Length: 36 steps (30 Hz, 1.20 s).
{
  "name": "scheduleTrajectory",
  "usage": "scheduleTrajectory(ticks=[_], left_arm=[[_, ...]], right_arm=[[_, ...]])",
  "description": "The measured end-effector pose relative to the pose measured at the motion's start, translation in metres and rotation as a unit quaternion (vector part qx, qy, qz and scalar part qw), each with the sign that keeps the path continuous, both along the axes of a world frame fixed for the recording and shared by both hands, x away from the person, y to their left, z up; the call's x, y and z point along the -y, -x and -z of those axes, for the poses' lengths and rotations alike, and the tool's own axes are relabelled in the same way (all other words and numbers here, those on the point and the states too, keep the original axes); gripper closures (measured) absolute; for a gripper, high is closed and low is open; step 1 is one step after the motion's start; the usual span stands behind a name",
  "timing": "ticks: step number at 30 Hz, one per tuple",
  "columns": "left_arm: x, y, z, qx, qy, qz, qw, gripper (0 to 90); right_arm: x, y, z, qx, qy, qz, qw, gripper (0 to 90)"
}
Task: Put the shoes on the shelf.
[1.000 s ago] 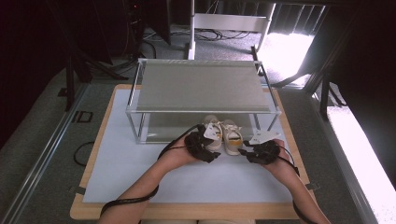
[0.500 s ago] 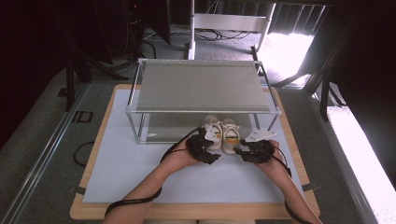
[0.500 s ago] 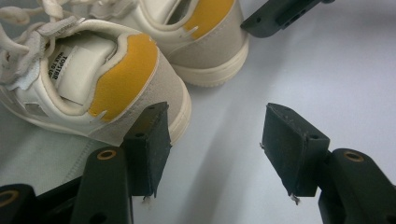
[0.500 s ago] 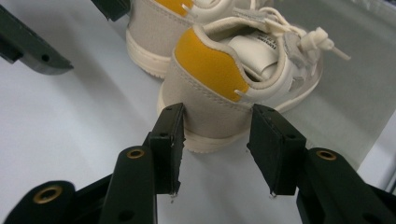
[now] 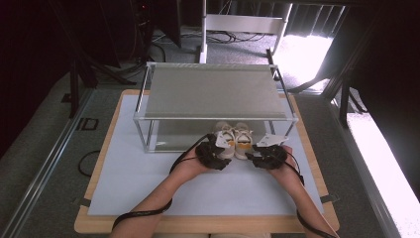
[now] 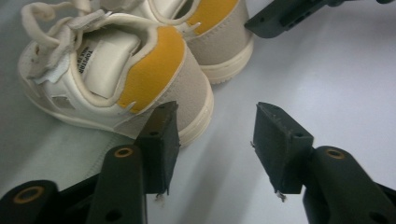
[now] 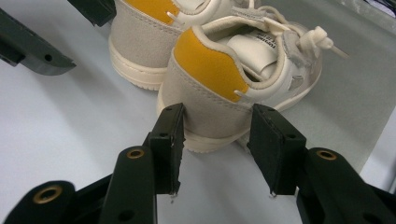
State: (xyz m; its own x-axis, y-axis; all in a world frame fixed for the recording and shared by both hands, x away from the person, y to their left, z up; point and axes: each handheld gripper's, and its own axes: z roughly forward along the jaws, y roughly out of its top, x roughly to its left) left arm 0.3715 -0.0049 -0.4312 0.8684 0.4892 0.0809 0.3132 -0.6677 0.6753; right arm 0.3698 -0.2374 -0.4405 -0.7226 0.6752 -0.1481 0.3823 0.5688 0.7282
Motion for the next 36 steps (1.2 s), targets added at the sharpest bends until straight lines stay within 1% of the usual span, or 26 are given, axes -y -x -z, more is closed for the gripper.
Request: scheduleTrajectory(ticks=[6,8,9,12,15,20,22,24,25,27,28,29,31,36], left_arm=[[0.000,-0.004,0.001,0.006,-0.002,-0.006,1.0000,49.8],[-0.001,-0.007,0.002,0.003,0.004,-0.010,0.9999,49.8],[-0.001,-0.008,0.002,0.003,0.003,-0.010,0.9999,49.7],[-0.001,-0.011,0.004,0.010,0.002,-0.011,0.9999,49.7],[-0.002,-0.014,0.004,0.018,-0.003,-0.007,0.9998,49.8],[-0.002,-0.021,0.005,0.016,-0.006,-0.009,0.9998,49.8],[-0.002,-0.025,0.005,0.011,-0.002,-0.014,0.9999,49.8],[-0.003,-0.028,0.006,0.010,0.001,-0.012,0.9999,49.8],[-0.004,-0.029,0.006,0.005,0.003,-0.015,0.9999,49.8],[-0.004,-0.030,0.007,0.007,0.003,-0.015,0.9999,49.9],[-0.003,-0.032,0.007,0.006,-0.002,-0.017,0.9998,49.9],[-0.002,-0.034,0.007,0.007,-0.001,-0.018,0.9998,49.8],[-0.001,-0.036,0.007,0.005,-0.004,-0.021,0.9998,49.8],[0.001,-0.041,0.010,0.002,0.000,-0.027,0.9996,49.8]], right_arm=[[-0.003,-0.003,0.001,0.005,0.002,0.007,1.0000,54.5],[-0.004,-0.005,0.002,0.007,0.002,0.010,0.9999,54.5],[-0.005,-0.006,0.002,0.008,-0.001,0.013,0.9999,54.4],[-0.007,-0.008,0.004,0.013,-0.001,0.019,0.9997,54.3],[-0.008,-0.011,0.004,0.015,-0.001,0.021,0.9997,54.3],[-0.011,-0.016,0.004,0.012,0.004,0.031,0.9994,53.9],[-0.012,-0.019,0.005,0.010,0.000,0.037,0.9993,53.0],[-0.012,-0.021,0.006,0.007,-0.007,0.040,0.9992,52.4],[-0.011,-0.023,0.007,0.006,-0.010,0.040,0.9991,52.3],[-0.011,-0.024,0.007,0.005,-0.012,0.041,0.9991,52.2],[-0.012,-0.025,0.008,0.006,-0.012,0.043,0.9990,52.3],[-0.014,-0.027,0.007,0.008,-0.005,0.045,0.9989,52.4],[-0.014,-0.029,0.007,0.007,-0.003,0.047,0.9989,52.4],[-0.016,-0.035,0.009,0.002,0.001,0.057,0.9983,52.3]])
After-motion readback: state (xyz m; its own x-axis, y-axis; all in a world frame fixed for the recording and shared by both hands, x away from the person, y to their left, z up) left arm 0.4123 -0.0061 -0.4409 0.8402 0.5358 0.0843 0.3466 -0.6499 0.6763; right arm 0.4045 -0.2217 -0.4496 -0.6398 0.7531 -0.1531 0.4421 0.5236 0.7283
